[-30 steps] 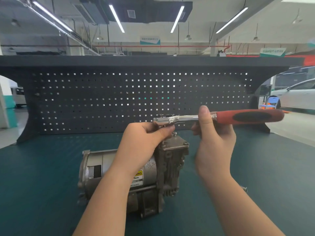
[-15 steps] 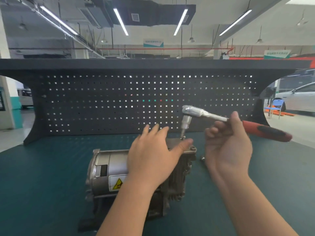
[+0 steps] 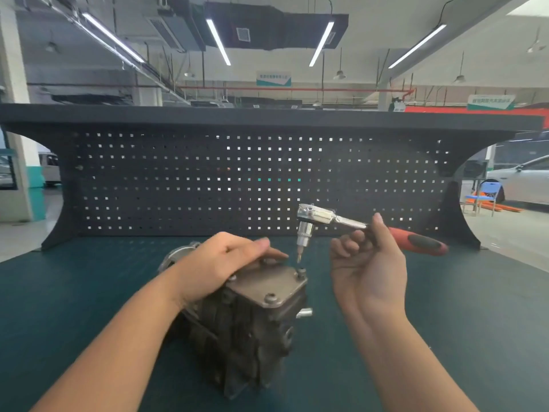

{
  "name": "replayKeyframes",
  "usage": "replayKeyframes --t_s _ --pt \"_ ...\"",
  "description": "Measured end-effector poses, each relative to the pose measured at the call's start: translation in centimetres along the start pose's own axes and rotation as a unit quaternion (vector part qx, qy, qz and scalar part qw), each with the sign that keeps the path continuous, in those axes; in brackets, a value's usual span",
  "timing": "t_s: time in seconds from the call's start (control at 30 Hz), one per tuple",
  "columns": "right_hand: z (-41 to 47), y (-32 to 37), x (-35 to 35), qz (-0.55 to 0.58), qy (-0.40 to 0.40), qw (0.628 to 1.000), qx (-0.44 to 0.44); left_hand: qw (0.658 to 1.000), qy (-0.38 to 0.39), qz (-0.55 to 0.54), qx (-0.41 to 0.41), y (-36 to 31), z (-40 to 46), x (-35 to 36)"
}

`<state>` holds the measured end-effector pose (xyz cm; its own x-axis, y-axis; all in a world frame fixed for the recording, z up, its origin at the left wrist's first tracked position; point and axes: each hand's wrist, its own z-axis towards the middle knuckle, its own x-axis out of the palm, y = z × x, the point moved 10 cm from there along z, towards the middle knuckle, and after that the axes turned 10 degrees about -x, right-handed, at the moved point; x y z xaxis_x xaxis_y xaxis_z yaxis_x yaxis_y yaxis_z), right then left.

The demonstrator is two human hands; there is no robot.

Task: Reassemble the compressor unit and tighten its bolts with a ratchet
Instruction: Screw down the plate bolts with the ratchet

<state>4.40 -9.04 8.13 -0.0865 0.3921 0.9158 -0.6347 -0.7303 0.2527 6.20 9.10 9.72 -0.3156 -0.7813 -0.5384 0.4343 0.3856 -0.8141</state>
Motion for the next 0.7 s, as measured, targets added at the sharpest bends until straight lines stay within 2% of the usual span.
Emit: replayKeyframes --t_s 0.17,0.37,0.5,0.6,0.63,0.7 --pt "-0.9 -1.3 0.8 0.04 0.003 0.998 0.052 0.998 0.028 -0.048 -0.034 0.8 1.2 -1.3" --pt "-1.7 -0.5 2.1 -0.015 0.066 0.998 0.012 1.0 0.016 0.003 -0.004 0.1 2.7 -1.5" --pt "-2.7 -1.4 2.6 -0.01 0.085 0.996 0.023 0.998 0.06 0.016 -0.024 0.3 3.2 -1.0" --pt "-3.2 -2.0 2.9 -0.013 0.102 0.994 0.034 0.994 0.094 -0.016 -0.054 0.3 2.9 -0.7" --pt "-3.4 -2.2 2.9 -0.02 0.107 0.993 0.035 0.994 0.087 0.003 -0.062 0.2 2.8 -0.9" --pt "-3.4 -2.1 3.0 -0.032 0.114 0.993 0.031 0.991 0.025 0.114 -0.067 -0.5 2.2 -2.0"
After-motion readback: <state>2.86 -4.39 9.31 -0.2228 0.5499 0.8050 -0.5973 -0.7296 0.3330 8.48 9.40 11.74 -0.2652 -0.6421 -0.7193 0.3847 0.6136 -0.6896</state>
